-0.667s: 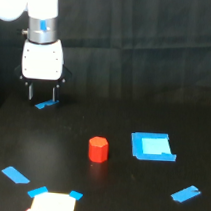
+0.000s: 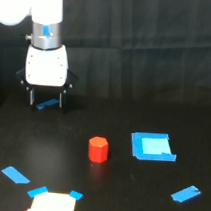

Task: Pick up the red object from the table

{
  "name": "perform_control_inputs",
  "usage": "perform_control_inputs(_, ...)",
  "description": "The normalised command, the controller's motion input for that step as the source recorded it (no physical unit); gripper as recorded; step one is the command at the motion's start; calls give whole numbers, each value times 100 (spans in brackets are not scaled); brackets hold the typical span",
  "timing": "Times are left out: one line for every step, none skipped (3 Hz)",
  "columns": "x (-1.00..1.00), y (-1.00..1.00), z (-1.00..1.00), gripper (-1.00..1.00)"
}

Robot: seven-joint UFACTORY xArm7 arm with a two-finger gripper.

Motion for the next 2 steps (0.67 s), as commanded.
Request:
perform_control_inputs(77,-100,-100,86)
perform_control_inputs(87,-86,-94,99)
